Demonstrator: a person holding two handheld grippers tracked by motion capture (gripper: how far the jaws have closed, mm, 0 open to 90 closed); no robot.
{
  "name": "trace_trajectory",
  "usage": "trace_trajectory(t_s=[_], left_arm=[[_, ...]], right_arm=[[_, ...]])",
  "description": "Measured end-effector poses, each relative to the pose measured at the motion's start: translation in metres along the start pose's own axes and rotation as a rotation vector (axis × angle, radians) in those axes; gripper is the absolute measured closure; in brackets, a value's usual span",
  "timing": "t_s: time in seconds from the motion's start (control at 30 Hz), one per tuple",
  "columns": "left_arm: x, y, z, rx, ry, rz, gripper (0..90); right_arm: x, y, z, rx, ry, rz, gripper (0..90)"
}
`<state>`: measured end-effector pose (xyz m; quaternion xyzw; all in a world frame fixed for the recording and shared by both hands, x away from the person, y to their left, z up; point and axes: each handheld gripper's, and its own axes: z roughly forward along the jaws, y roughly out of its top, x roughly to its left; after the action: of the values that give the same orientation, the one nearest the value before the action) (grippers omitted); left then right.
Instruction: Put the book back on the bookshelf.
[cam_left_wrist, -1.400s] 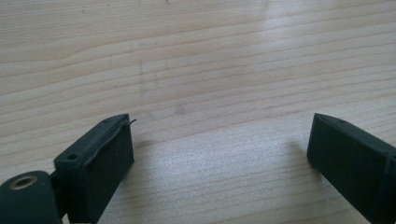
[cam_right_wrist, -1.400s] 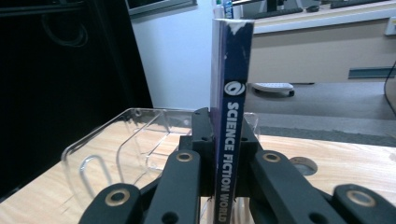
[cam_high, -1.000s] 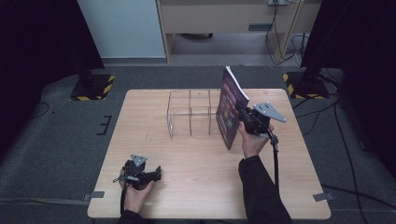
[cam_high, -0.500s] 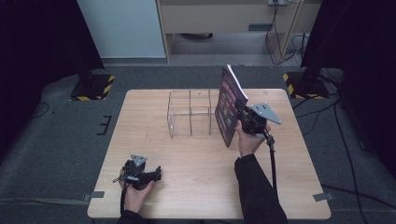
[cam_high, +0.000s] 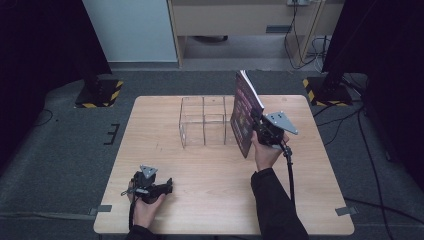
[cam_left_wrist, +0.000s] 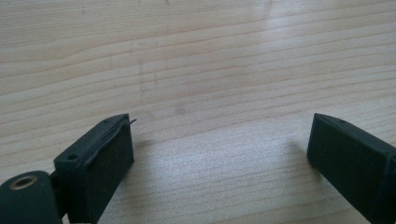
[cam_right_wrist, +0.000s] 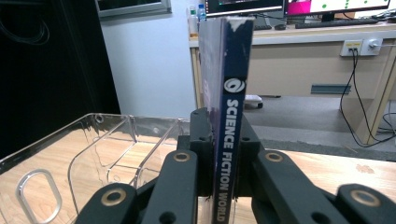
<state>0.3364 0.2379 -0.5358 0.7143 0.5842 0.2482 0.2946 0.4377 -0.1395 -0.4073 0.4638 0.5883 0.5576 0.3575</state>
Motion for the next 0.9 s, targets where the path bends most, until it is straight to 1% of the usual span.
trace_trajectory(t_s=[0.13,0.2,0.4,0.5,0.6,0.9], left_arm=[[0.0000,0.0000,0.0000,0.000,0.000,0.000,6.2],[0.0000,0.0000,0.0000,0.000,0.000,0.001,6.2],[0.0000,0.0000,0.0000,0.000,0.000,0.000,6.2],[0.0000,0.0000,0.0000,0.000,0.000,0.000,6.2],[0.0000,0.0000,0.0000,0.000,0.000,0.000,6.2],[0.0000,0.0000,-0.0001,0.000,0.000,0.000,6.2]], right_arm=[[-0.0009,0.0002,-0.0005,0.007,0.005,-0.001,79.6],[-0.0009,0.0003,-0.0009,0.010,0.003,-0.006,78.5],[-0.0034,-0.0016,-0.0022,0.018,-0.002,-0.002,75.9],[-0.0048,-0.0017,-0.0026,0.019,-0.002,0.000,76.9],[-0.0053,-0.0015,-0.0027,0.020,-0.014,-0.012,79.4],[-0.0034,-0.0012,-0.0032,0.020,-0.035,-0.021,80.9]])
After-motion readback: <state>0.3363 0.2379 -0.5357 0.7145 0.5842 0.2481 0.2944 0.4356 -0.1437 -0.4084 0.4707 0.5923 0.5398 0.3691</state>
